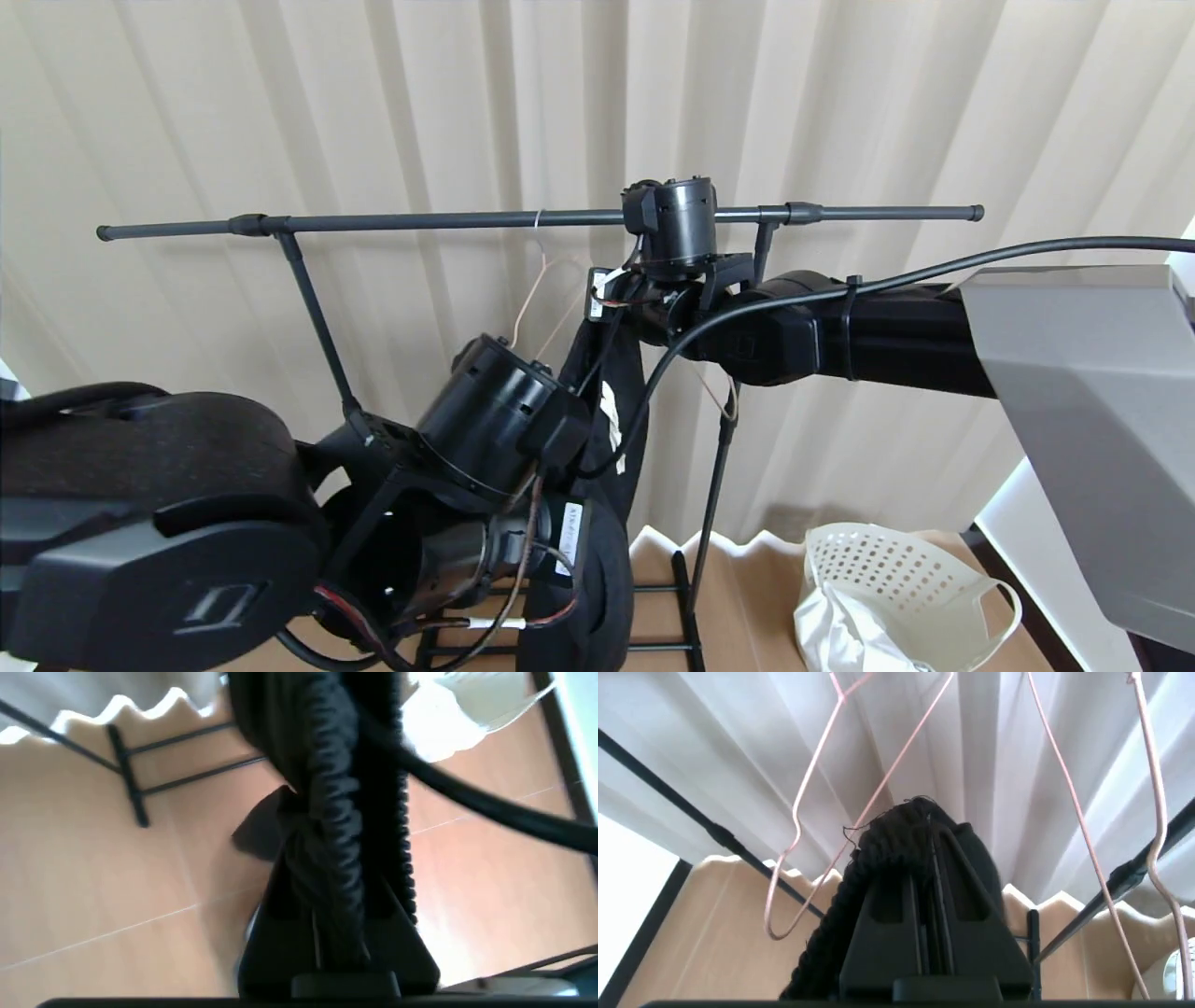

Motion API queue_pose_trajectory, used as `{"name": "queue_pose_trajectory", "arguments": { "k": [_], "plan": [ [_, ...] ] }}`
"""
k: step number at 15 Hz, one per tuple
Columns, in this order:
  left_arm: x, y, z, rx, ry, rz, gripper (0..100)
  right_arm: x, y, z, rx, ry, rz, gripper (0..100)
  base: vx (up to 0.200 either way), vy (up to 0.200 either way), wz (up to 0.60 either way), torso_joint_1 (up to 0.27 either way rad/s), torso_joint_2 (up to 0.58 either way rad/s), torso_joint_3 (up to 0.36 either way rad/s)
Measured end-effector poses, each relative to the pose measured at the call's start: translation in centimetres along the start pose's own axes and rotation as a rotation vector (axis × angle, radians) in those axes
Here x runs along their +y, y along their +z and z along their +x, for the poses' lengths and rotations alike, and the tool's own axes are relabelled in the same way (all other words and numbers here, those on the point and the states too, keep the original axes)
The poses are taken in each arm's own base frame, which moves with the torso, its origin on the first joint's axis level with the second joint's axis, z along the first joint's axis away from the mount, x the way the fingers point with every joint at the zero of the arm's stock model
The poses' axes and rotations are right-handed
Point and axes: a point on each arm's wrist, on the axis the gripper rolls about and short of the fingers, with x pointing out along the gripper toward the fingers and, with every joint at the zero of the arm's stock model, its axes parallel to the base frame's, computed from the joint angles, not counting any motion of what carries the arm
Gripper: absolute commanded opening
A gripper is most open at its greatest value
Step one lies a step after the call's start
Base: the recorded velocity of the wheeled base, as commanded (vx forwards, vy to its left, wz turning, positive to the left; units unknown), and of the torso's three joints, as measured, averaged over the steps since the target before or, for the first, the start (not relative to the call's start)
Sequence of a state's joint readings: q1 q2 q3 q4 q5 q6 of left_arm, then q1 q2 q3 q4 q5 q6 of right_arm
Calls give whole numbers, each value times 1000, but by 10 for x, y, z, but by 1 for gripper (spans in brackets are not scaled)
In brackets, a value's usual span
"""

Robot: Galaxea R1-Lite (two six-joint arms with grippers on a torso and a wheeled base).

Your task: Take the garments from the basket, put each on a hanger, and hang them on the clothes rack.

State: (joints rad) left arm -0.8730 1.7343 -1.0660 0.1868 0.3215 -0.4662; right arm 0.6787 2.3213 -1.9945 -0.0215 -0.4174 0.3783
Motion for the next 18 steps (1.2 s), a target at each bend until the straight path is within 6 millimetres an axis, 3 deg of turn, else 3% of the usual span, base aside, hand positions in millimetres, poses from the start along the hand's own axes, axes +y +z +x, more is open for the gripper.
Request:
{"name": "queue_pose_trajectory", "arguments": {
  "k": [2,5,10,14,18],
  "plan": [
    [-18,-3,8,-24,-38,-17,0,1,-6,5,3,0,3,0,0,0,0,0,0,0],
    [-24,-7,15,-10,-30,-1,0,0,-8,7,5,-2,7,0,0,0,0,0,0,0],
    [5,-4,13,-35,80,-34,0,-15,10,3,-20,-46,24,0,0,0,0,0,0,0],
    [58,24,5,-118,187,-108,0,-43,17,-32,33,-102,0,0,0,0,0,0,0,0],
    [68,73,3,-274,189,-168,0,-63,7,-85,131,-135,-54,0,0,0,0,0,0,0]
  ]
}}
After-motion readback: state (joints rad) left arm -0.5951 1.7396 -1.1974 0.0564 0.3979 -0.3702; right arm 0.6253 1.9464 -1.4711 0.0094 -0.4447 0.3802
